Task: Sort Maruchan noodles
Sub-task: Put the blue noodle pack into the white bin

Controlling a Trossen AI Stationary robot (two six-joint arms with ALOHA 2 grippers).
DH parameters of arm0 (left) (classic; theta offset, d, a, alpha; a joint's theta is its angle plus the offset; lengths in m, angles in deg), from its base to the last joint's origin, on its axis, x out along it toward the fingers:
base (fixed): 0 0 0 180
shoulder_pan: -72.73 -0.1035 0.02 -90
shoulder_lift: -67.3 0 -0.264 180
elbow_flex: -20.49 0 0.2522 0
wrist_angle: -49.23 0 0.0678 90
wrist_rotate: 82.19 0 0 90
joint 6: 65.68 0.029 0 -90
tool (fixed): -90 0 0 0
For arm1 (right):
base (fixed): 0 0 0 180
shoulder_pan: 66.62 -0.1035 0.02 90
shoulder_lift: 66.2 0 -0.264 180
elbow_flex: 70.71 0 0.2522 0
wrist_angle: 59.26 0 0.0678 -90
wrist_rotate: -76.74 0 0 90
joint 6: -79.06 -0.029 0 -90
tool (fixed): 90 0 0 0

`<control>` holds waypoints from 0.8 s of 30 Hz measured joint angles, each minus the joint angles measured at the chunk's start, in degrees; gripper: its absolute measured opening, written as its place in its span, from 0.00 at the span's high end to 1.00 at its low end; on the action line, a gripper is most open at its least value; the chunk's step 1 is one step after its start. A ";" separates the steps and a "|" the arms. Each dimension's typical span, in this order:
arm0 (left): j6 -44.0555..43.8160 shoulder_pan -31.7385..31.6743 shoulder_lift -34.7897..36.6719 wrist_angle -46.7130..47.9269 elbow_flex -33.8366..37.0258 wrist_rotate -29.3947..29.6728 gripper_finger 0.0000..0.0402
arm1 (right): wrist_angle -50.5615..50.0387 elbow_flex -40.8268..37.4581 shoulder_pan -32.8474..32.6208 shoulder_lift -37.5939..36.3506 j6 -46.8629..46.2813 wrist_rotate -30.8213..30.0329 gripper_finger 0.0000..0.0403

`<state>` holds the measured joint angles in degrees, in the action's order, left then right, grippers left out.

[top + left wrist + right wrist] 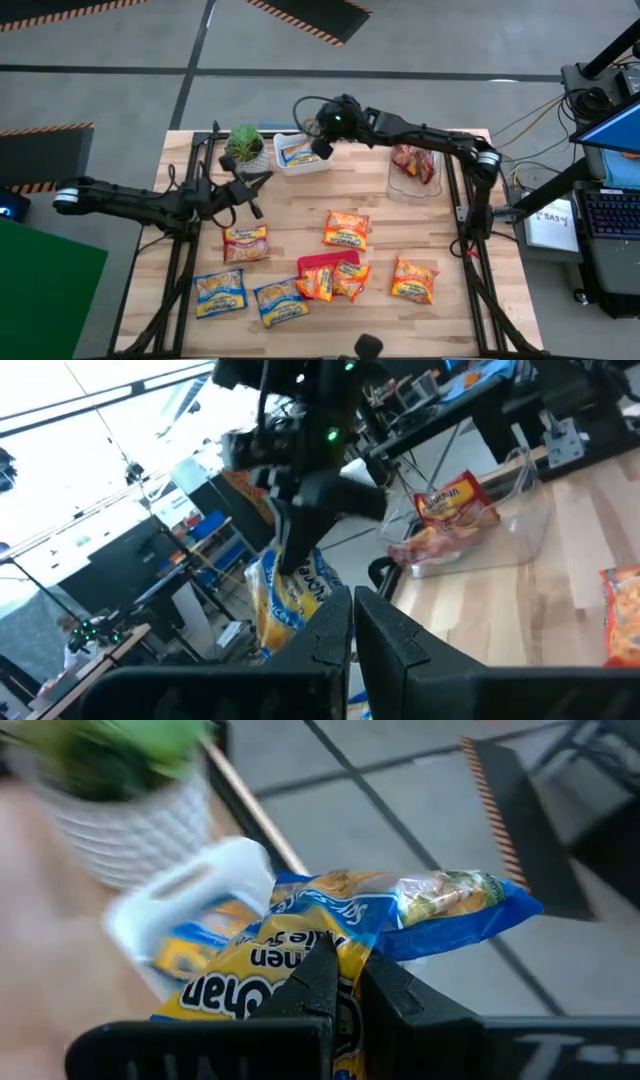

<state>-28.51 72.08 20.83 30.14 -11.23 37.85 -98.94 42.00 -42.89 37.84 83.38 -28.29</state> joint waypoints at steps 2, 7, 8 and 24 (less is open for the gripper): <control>-0.09 0.01 -0.37 0.08 0.00 0.00 1.00 | -2.98 3.00 0.42 2.70 1.55 -2.24 0.97; -0.33 0.01 -0.36 0.97 0.00 -0.02 1.00 | -11.97 10.40 0.89 9.79 3.14 -6.71 0.97; -0.36 0.01 -0.34 0.95 0.00 -0.02 1.00 | -13.68 12.01 0.89 11.27 3.27 -7.35 0.97; -1.27 0.01 -0.36 2.17 0.00 -0.02 1.00 | -23.47 23.58 0.81 23.35 1.77 -12.45 0.97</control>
<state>-29.78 72.09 20.47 32.32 -11.23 37.83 -122.40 65.57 -42.08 61.19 85.15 -40.73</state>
